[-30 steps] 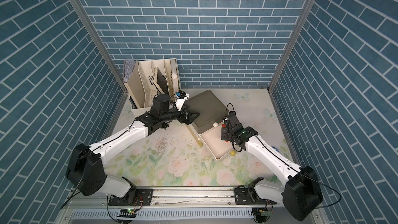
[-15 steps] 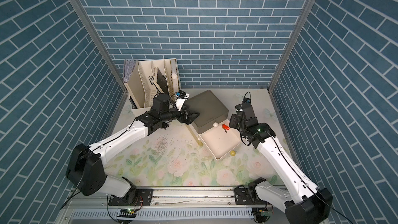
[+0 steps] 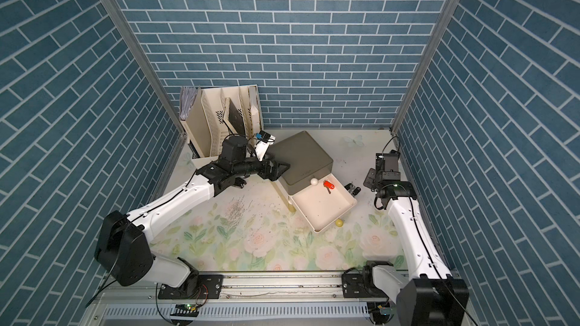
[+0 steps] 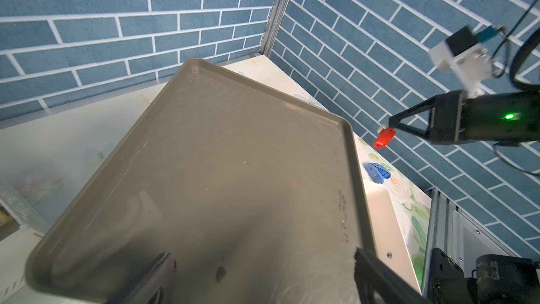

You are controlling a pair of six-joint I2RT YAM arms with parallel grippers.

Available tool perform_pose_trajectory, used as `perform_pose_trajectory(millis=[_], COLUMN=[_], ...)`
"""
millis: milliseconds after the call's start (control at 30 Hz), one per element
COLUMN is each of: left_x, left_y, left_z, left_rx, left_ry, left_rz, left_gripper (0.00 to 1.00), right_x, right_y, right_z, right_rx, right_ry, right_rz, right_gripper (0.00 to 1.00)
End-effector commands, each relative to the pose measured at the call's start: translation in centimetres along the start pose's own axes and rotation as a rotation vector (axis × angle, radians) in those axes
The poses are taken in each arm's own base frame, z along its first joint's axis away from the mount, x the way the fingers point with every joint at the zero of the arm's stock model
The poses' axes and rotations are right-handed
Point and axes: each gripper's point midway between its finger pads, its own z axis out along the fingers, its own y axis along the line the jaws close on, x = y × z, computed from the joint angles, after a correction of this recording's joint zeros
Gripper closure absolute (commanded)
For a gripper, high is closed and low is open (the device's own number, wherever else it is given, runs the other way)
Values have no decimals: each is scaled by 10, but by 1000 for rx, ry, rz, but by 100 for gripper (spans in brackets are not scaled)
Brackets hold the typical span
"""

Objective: Take the keys out of the drawer
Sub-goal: Place the key at the center of the board.

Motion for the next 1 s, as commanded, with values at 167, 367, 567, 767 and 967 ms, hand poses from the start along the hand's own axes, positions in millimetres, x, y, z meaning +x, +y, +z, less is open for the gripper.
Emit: perform_pose_trajectory(millis=[167, 367, 567, 767, 967], left_x=[19, 25, 28, 32, 33], left_y=[7, 9, 11, 12, 13], left_z=[-4, -2, -1, -1, 0], left_rx=[-36, -42, -45, -49, -51], left_ry=[77, 92, 101, 113, 115], left_rz=[-66, -70, -67, -63, -64], left_gripper=[0, 0, 0, 0, 0], right_x=[46, 72, 83, 85, 92], right_y=[12, 19, 15, 4, -1], right_z=[43, 58, 71, 79, 86], right_rx=[-155, -215, -206, -163, -159], right_ry=[132, 199, 225, 242, 267], right_rz=[15, 45, 57, 62, 69], right_gripper=[100, 100, 100, 100, 100])
